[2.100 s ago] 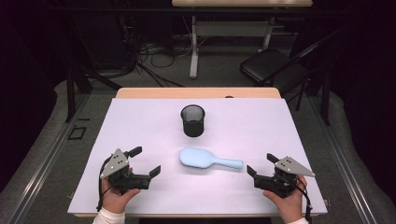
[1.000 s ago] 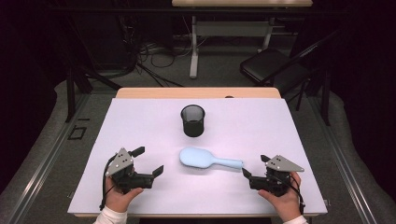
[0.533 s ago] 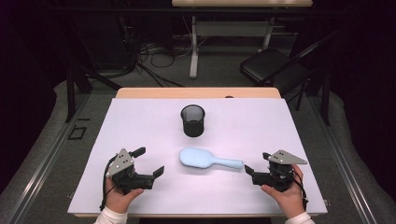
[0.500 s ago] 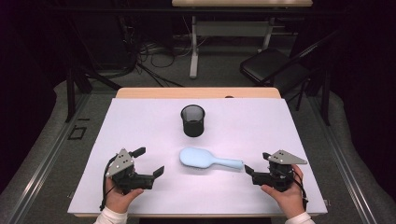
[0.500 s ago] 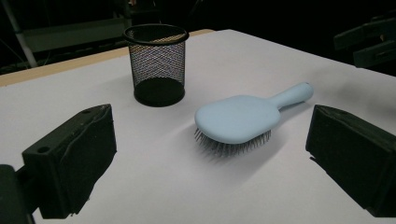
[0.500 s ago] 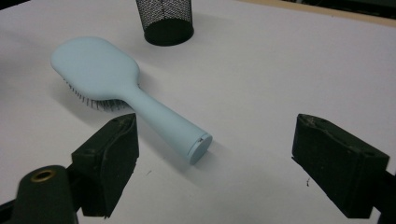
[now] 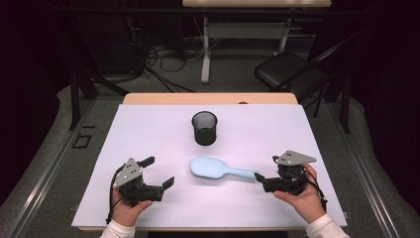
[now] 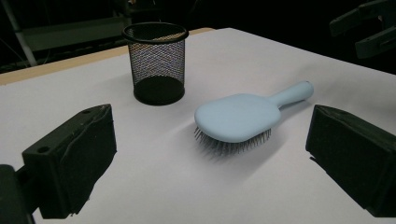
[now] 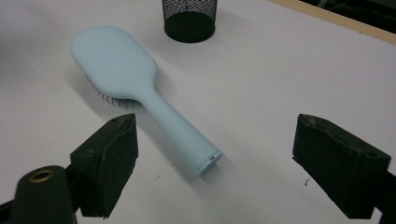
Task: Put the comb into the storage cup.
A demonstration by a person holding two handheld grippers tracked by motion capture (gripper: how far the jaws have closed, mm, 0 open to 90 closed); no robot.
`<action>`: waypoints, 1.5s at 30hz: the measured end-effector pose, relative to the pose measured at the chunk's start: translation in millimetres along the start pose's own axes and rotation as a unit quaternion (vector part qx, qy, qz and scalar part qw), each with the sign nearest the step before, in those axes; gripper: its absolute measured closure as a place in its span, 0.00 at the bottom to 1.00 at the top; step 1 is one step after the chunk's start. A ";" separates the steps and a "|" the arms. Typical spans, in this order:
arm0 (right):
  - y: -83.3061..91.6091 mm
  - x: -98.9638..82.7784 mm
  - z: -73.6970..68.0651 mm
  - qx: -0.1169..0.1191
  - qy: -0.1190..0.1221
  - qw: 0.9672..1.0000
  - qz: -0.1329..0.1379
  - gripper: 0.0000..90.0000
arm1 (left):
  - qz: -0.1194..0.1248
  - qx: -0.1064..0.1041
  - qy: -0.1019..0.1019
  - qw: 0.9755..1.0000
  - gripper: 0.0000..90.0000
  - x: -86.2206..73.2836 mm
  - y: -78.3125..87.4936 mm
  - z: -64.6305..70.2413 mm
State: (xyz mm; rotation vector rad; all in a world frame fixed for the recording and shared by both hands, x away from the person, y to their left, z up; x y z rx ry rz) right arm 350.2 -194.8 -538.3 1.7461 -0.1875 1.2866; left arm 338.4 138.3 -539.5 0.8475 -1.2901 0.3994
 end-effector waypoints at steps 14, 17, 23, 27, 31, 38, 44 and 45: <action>0.2 13.4 -0.9 0.062 -0.032 0.997 -0.040 0.03 | -0.007 0.000 -0.004 1.000 0.03 -1.3 -0.9 1.0; 1.7 15.8 0.4 0.070 -0.037 0.996 -0.043 0.02 | -0.007 0.000 -0.004 1.000 0.03 -1.4 -0.9 1.1; 2.8 18.3 1.3 0.058 -0.010 0.996 -0.068 0.00 | -0.009 0.000 -0.003 1.000 0.03 -2.1 -1.8 1.3; 2.2 20.3 1.2 0.044 0.010 0.996 -0.079 0.00 | -0.016 -0.004 -0.001 1.000 0.03 -3.6 -2.8 1.6; 0.1 21.4 -1.7 0.050 0.015 0.995 -0.089 0.00 | -0.017 -0.004 -0.001 1.000 0.03 -3.8 -2.8 2.1; -4.6 22.1 -7.8 0.055 0.029 0.992 -0.114 0.00 | -0.018 -0.004 -0.001 1.000 0.03 -4.0 -3.1 2.0; -7.4 23.8 -10.8 0.063 0.038 0.989 -0.130 0.00 | -0.020 -0.007 0.000 1.000 0.03 -4.5 -3.6 2.3; -8.0 24.5 -11.1 0.064 0.039 0.989 -0.130 0.00 | -0.019 -0.007 0.000 1.000 0.03 -4.5 -3.8 2.3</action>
Point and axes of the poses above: each handheld gripper's, and its own axes: y roughly backward along the jaws, x roughly out of its top, z roughly to its right, the point moved 9 cm from there along -y, roughly forward along the jaws, and after that the axes turned 5 degrees about x, right-handed, at the moved point
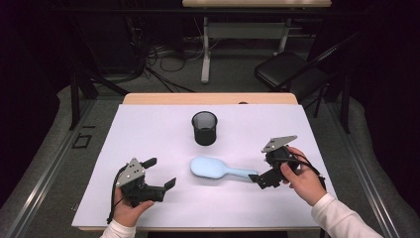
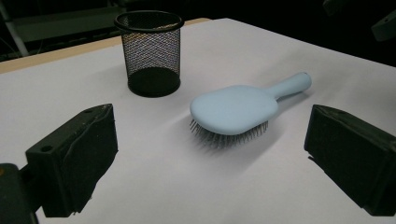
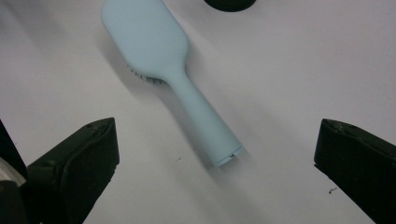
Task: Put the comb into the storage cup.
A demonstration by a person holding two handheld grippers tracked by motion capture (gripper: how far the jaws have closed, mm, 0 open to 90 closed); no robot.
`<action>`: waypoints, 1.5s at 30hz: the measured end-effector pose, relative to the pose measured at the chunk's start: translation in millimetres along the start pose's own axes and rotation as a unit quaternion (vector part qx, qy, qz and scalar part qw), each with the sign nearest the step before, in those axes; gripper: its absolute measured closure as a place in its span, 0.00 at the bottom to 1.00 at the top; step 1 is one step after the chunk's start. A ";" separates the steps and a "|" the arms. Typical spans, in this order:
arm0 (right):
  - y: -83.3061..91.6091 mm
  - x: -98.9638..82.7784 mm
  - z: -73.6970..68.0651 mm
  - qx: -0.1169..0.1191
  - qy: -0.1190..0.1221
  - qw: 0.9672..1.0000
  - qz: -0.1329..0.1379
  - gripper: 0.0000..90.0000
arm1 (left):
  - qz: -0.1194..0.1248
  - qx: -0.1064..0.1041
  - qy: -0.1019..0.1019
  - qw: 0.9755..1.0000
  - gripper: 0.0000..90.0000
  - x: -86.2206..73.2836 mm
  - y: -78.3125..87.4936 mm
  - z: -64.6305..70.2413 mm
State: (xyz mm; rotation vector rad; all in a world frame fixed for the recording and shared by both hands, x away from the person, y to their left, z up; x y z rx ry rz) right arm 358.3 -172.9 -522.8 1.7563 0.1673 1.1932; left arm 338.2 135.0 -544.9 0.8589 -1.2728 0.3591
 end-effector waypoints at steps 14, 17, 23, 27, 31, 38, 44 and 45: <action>-6.3 8.9 -2.4 0.006 0.034 0.998 -0.046 0.00 | -0.001 -0.002 0.000 1.000 0.03 -0.2 -0.2 0.5; -9.4 10.7 -2.7 0.006 0.041 0.998 -0.055 0.00 | -0.002 -0.002 -0.001 1.000 0.03 -0.3 -0.3 0.5; -13.4 14.4 -4.2 0.014 0.054 0.995 -0.080 0.00 | -0.001 -0.004 0.000 1.000 0.03 -0.4 -0.4 0.6; -17.8 15.2 -4.1 0.015 0.061 0.993 -0.096 0.00 | -0.001 -0.004 0.000 1.000 0.03 -0.4 -0.4 0.7; -21.0 15.0 -4.6 0.021 0.063 0.992 -0.112 0.00 | -0.002 -0.004 -0.001 1.000 0.03 -0.7 -0.3 0.8; -24.7 12.7 -4.8 0.021 0.061 0.989 -0.136 0.00 | -0.006 -0.003 -0.001 1.000 0.03 -1.3 -0.5 0.9; -24.9 13.3 -1.4 0.015 0.064 0.987 -0.146 0.00 | -0.005 -0.005 0.000 1.000 0.03 -1.2 -0.6 1.3; -24.7 14.0 -1.0 0.014 0.065 0.987 -0.147 0.00 | -0.003 -0.006 0.001 1.000 0.03 -0.9 -0.7 1.3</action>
Point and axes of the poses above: each handheld gripper's, and its own axes: y roughly backward along the jaws, x roughly out of its top, z roughly to its right, the point moved 9 cm from there along -y, roughly forward along the jaws, and after that the axes turned 5 degrees about x, right-handed, at the moved point
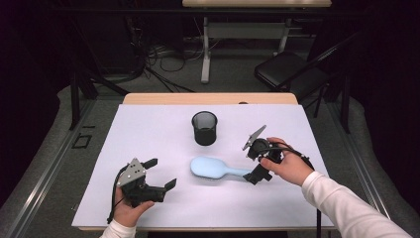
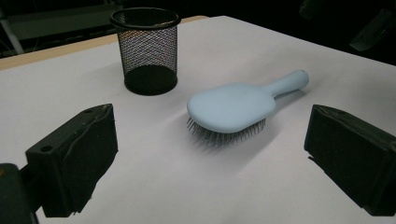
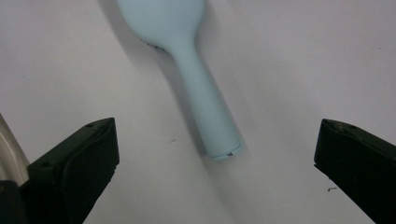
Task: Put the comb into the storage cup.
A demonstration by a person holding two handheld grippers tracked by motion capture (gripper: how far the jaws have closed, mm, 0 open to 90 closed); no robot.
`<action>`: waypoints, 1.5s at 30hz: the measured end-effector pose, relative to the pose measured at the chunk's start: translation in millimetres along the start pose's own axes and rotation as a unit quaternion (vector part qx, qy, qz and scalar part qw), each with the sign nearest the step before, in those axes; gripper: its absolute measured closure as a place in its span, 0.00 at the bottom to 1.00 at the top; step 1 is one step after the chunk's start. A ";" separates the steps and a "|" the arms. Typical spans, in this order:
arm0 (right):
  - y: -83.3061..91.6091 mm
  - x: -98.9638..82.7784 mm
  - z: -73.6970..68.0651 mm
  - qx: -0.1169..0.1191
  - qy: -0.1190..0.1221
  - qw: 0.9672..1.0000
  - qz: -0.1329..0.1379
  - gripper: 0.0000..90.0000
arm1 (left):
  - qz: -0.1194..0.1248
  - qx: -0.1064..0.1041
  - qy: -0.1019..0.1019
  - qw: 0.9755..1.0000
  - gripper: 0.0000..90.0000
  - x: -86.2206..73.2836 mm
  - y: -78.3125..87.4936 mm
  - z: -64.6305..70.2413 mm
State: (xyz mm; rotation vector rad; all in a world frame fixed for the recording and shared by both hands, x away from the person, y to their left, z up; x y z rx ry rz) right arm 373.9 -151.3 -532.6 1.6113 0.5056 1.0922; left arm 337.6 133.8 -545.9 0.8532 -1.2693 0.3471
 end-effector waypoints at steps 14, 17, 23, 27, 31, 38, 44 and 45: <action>0.4 -1.0 1.3 -0.023 0.013 0.999 -0.040 0.00 | -0.001 0.001 -0.001 1.000 0.04 -0.5 -0.1 0.0; -0.5 -1.4 -0.7 -0.017 0.014 0.999 -0.043 0.00 | -0.003 0.001 -0.001 1.000 0.04 -0.7 0.0 0.0; -2.0 -2.3 -2.3 -0.013 0.017 0.999 -0.049 0.00 | -0.002 0.001 -0.001 1.000 0.04 -0.6 -0.5 0.2; -1.6 -2.1 -2.1 -0.013 0.017 0.998 -0.054 0.00 | -0.003 0.001 -0.001 1.000 0.04 -0.7 -0.2 0.0; -1.1 0.2 -1.4 -0.014 0.020 0.998 -0.049 0.00 | -0.002 0.001 -0.001 1.000 0.04 -0.7 -0.4 0.0; -1.7 2.0 -0.8 -0.016 0.027 0.998 -0.052 0.00 | -0.002 0.001 -0.001 1.000 0.04 -0.7 -0.3 -0.1; -3.2 2.4 0.1 -0.022 0.030 0.998 -0.060 0.00 | -0.002 0.001 -0.001 1.000 0.04 -0.8 -0.3 -0.1; -3.4 2.5 0.0 -0.021 0.030 0.997 -0.062 0.01 | -0.002 0.001 -0.001 1.000 0.04 -0.8 -0.3 -0.1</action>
Point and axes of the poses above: each handheld gripper's, and its own axes: y roughly backward along the jaws, x roughly out of its top, z roughly to its right, the point moved 9 cm from there along -y, roughly forward along the jaws, and after that the axes turned 5 degrees about x, right-handed, at the moved point
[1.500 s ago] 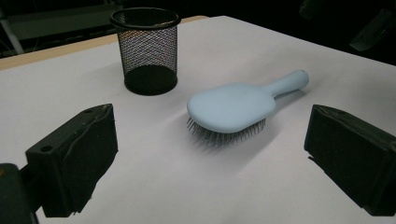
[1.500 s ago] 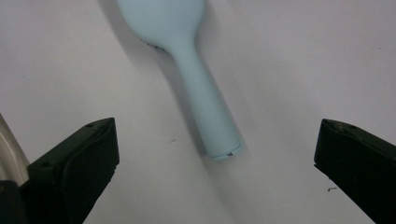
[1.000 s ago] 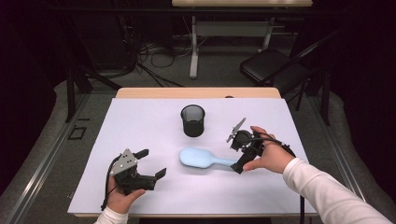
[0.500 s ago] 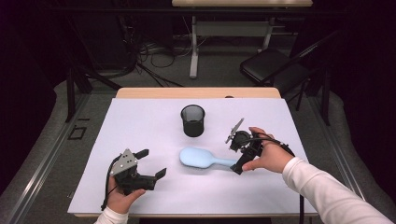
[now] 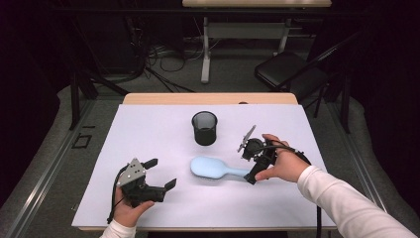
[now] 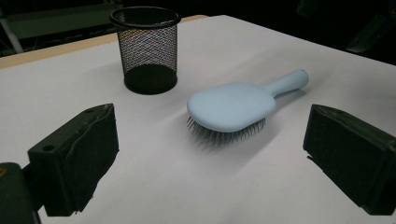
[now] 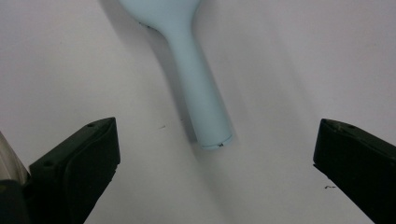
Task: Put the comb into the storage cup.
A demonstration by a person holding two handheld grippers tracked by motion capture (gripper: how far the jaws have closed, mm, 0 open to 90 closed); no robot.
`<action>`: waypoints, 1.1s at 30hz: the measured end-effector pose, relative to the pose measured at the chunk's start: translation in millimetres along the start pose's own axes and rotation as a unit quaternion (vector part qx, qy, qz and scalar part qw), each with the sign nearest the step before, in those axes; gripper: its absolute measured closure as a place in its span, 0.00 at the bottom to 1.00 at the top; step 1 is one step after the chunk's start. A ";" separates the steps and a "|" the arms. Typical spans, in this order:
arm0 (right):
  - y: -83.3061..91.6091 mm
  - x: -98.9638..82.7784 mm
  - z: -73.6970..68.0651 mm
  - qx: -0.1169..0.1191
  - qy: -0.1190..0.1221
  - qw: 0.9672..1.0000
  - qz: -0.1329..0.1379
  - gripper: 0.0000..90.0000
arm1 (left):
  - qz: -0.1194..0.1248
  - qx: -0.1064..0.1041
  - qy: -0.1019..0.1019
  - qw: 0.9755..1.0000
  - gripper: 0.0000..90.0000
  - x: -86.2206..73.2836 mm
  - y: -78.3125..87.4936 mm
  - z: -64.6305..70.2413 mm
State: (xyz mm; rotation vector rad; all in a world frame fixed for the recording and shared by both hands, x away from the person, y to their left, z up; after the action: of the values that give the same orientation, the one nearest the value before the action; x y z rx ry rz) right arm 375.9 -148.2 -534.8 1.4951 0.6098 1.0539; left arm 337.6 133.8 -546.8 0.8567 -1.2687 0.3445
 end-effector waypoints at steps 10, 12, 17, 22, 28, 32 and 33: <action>-4.1 3.1 -0.9 -0.001 0.010 1.000 -0.006 0.01 | 0.000 0.000 0.000 1.000 0.04 -0.1 -0.1 0.0; -5.4 4.1 -1.4 0.000 0.010 1.000 -0.006 0.02 | 0.000 -0.001 0.000 1.000 0.04 -0.1 -0.1 0.1; -6.7 7.4 -1.0 -0.002 0.019 1.000 -0.008 0.03 | 0.001 -0.001 0.000 1.000 0.04 0.0 0.1 0.0; -8.7 11.0 -2.4 -0.002 0.021 1.000 -0.007 0.03 | 0.000 -0.001 0.000 1.000 0.04 -0.1 0.1 0.1; -10.9 15.4 -2.8 -0.003 0.029 1.000 -0.007 0.04 | 0.000 -0.001 0.001 1.000 0.04 -0.1 0.2 -0.1; -12.5 18.5 -3.4 -0.003 0.031 1.000 -0.007 0.04 | 0.001 -0.002 0.001 1.000 0.04 -0.1 0.0 0.0; -13.3 19.5 -3.5 -0.003 0.032 0.999 -0.004 0.04 | 0.001 -0.001 0.001 1.000 0.04 -0.1 0.0 0.0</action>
State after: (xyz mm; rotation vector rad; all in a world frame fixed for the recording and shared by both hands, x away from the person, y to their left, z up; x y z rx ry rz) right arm 384.2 -127.2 -542.3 1.4577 0.6562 1.0992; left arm 337.6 133.8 -546.9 0.8529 -1.2674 0.3447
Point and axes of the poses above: each handheld gripper's, and its own axes: y roughly backward along the jaws, x roughly out of its top, z roughly to its right, the point moved 9 cm from there along -y, roughly forward along the jaws, and after that the axes turned 5 degrees about x, right-handed, at the moved point
